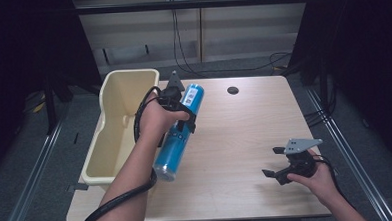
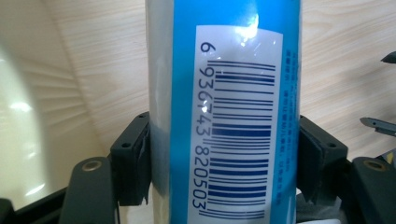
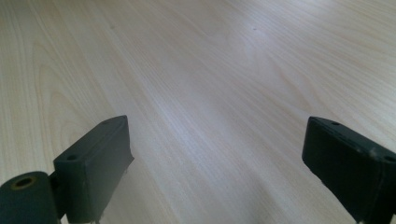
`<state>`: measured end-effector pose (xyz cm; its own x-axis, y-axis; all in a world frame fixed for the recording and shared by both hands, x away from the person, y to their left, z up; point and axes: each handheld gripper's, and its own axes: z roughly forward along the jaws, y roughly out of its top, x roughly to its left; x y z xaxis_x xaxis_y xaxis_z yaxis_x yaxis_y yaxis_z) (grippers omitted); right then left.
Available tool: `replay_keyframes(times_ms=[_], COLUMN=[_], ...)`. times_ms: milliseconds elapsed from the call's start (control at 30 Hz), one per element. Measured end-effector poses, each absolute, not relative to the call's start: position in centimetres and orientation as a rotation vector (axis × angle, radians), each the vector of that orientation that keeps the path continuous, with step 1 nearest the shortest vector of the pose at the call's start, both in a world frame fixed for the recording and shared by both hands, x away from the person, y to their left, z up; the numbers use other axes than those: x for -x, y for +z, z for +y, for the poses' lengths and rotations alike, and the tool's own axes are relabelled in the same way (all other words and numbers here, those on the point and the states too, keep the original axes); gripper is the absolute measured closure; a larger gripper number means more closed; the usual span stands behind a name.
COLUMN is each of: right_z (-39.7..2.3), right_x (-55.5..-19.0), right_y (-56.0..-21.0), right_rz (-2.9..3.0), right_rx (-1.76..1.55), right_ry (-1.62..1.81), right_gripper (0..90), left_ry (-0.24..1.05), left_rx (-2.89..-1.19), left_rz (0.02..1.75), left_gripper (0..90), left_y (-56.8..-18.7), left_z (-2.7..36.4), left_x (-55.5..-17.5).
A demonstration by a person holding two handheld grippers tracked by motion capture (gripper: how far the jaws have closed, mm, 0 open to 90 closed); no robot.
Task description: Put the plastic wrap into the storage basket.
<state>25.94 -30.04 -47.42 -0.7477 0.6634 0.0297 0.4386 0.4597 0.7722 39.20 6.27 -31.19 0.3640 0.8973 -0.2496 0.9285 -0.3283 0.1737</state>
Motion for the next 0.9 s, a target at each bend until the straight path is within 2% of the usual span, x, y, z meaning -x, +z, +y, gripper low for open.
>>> replay_keyframes(times_ms=[900], right_z=[-29.9], right_x=[-26.0], right_y=[-47.4], right_rz=[2.437], right_rx=[-0.927], right_ry=[1.165], right_gripper=[7.9], left_ry=[-0.115], left_rx=[-2.305], left_rz=[1.681], left_gripper=[32.3], left_y=[-26.3], left_z=[10.2], left_x=[-38.4])
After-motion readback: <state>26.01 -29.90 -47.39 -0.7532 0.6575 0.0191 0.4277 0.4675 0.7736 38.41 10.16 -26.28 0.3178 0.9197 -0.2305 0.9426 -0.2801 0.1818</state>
